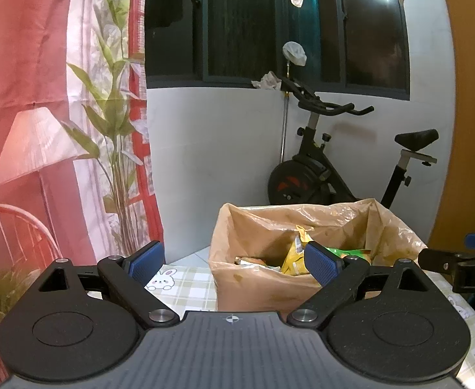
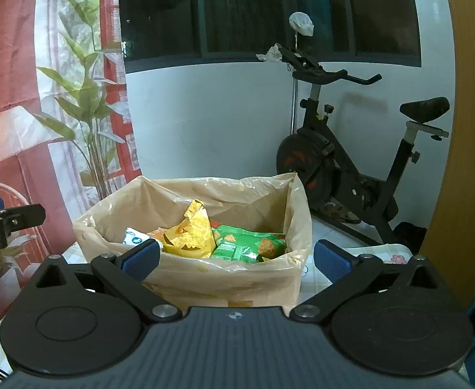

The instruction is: Organize snacks

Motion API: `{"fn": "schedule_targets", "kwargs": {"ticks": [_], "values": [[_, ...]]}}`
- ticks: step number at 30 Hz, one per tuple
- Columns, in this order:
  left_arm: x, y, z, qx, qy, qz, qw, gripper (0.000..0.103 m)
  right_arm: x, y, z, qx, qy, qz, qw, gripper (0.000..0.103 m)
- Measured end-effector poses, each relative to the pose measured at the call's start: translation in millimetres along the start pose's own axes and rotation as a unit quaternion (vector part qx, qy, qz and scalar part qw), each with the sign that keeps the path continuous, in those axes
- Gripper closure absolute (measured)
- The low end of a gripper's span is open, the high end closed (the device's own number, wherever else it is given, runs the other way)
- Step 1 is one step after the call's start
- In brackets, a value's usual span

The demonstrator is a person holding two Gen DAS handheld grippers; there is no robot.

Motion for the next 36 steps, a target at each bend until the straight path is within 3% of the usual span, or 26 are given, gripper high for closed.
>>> {"fn": "schedule_targets", "kwargs": {"ticks": [36], "values": [[-2.6,3.2,5.4,-0.013,-0.006,0.005,0.9999,0.008,-5.1,-1.1,2.6,0.000,-0.005,-0.007,1.000,0.000]]}}
Point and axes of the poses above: each gripper's, at about its wrist camera, not at the fingertips, and x roughly the way its jaws point, z to its left, y to its underside, the point moved 8 cm from there along x, roughly the way its jaws point, and after that the axes turned 8 degrees about -z, right-handed, at the moved point
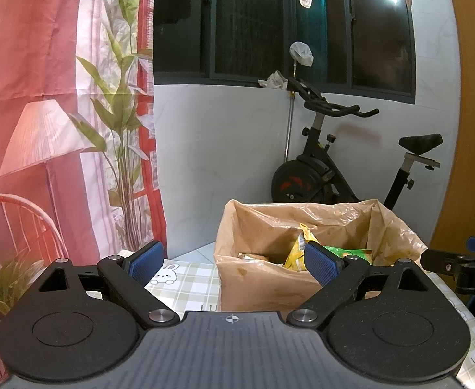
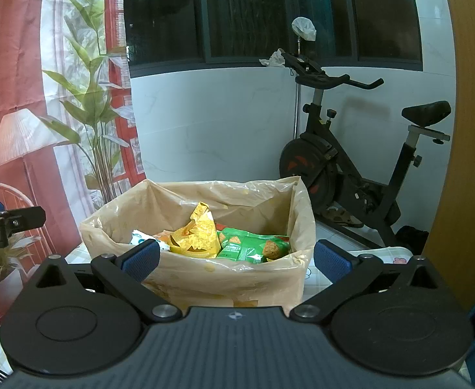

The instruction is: Organize snacks

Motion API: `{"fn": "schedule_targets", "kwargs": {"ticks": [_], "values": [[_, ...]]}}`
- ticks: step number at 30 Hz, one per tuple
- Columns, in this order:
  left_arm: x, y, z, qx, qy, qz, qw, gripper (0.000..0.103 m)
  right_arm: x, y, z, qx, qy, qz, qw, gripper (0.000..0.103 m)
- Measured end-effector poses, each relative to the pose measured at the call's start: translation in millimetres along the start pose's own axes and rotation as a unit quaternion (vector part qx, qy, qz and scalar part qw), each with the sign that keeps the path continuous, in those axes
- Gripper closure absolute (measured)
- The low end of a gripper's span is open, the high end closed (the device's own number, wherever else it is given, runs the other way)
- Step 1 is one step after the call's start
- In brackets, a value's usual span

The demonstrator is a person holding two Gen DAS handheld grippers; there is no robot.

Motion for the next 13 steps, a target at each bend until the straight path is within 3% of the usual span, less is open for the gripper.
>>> {"fn": "schedule_targets", "kwargs": {"ticks": [13], "values": [[-2.8,-1.7,1.6,-0.004,-0.001,-0.002,1.0000,0.008,-0.3,0.3,0.5,0.000,0.000,0.000,1.000,0.000]]}}
Point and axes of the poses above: each gripper's, at about its wrist camera, not at the fingertips, and x roughly the way its jaws point, z to its left, y to its underside, the point moved 8 cm from there along x, roughly the way its jaws point, and after that the axes turned 8 degrees about -z, right-handed, at the moved point
